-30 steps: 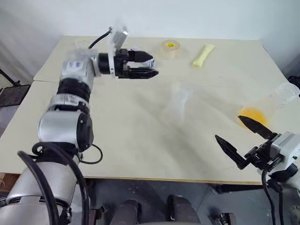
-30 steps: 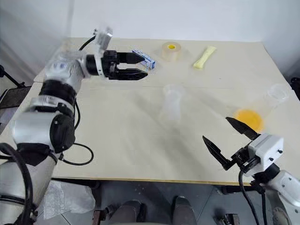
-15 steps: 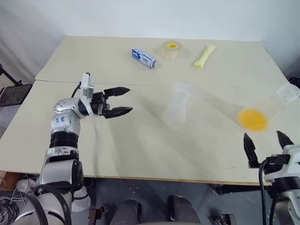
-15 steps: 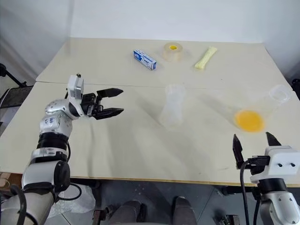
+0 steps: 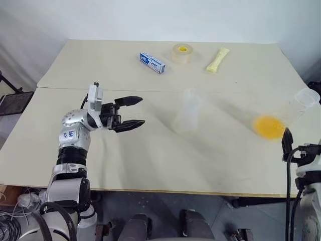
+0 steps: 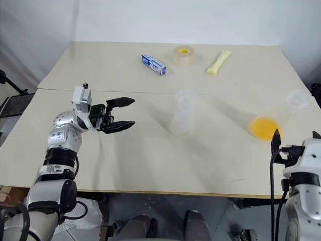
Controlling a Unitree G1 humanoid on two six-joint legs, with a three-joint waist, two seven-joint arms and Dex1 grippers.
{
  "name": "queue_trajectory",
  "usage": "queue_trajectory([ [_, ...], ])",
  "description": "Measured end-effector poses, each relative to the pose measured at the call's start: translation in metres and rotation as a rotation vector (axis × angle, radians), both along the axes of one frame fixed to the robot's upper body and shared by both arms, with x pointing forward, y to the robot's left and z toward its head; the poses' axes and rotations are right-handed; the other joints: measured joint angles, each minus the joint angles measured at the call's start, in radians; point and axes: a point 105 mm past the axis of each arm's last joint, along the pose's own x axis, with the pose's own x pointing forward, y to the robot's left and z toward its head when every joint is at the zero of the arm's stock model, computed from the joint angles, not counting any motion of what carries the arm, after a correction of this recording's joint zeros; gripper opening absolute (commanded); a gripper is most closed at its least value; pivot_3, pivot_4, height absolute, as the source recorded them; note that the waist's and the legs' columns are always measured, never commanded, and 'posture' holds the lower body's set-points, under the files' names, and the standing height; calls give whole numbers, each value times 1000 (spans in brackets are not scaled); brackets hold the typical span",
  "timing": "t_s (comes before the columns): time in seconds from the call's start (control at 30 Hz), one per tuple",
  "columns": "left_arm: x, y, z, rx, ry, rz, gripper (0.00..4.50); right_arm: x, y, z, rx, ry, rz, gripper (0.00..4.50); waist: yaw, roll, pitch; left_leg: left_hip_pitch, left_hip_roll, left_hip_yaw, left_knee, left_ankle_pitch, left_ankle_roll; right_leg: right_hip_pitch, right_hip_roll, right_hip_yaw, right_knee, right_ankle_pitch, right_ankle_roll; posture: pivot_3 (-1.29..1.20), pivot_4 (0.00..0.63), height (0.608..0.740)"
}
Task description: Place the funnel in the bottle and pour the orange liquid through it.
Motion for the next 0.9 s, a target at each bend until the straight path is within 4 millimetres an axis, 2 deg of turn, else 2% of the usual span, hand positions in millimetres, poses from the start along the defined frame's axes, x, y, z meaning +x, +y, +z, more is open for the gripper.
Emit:
queue_trajectory([
  [0.23,-4,-8,-1,-11,-14,-29,4488,16,-13,-1,21,9,23,4500,-4,0,0,0,0,3,0,0,0,-2,0,2,1,0,0,0,150,740],
  [0.47,-9,-16,-3,-9,-19,-55,4488,40,-24,11,37,-24,88,4500,-17,0,0,-1,1,4,0,0,0,-4,0,3,1,0,0,0,150,740],
  [0.9,-10,-22,2,-31,-21,-60,4488,63,-34,19,57,-37,169,4500,-21,0,0,-2,1,5,0,0,0,-4,0,4,1,0,0,0,150,740],
])
